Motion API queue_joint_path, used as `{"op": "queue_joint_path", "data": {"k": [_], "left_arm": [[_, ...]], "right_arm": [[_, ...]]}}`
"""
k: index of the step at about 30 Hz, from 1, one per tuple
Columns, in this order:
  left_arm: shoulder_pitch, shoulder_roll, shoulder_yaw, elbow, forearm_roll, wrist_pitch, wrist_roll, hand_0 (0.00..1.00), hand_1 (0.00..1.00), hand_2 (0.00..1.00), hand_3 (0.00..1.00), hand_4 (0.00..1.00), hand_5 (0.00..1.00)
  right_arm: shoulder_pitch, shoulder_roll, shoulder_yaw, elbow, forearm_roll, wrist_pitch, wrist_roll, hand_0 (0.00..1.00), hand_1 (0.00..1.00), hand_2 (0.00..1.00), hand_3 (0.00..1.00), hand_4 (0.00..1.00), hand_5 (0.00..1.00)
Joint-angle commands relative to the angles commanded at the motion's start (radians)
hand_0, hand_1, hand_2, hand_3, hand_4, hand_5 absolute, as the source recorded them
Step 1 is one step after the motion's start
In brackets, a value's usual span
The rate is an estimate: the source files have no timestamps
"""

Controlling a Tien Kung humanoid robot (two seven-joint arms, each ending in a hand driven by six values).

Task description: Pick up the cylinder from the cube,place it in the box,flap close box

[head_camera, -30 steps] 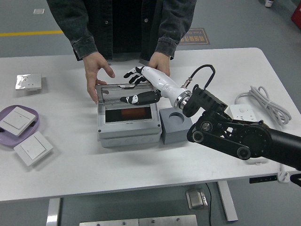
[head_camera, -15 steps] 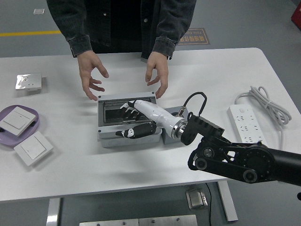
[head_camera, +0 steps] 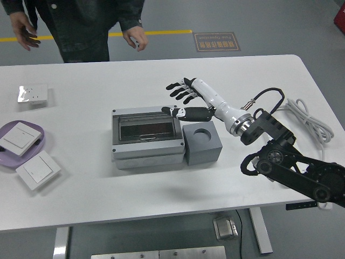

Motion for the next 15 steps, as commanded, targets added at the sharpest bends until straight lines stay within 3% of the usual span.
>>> {"op": "queue_joint_path", "data": {"k": [8,15], "left_arm": [[0.01,-0.006,0.012,-0.001,-0.02,0.0,-0.009,0.611,0.621,0.585,0.61,0.679,0.228],[0.018,-0.007,-0.026,-0.003,0.042,0.0,0.017,0.611,0.621,0.585,0.609,0.678,0.227]], "right_arm": [[-0.19,0.044,0.218,-0.038,0.017,-0.02,0.111,0.577,0.628,0.644,0.712,0.865,0.417],[-0.331,0.055,0.342,-0.084,0.105,-0.027,0.188,0.598,0.637,0.647,0.712,0.864,0.42]]}}
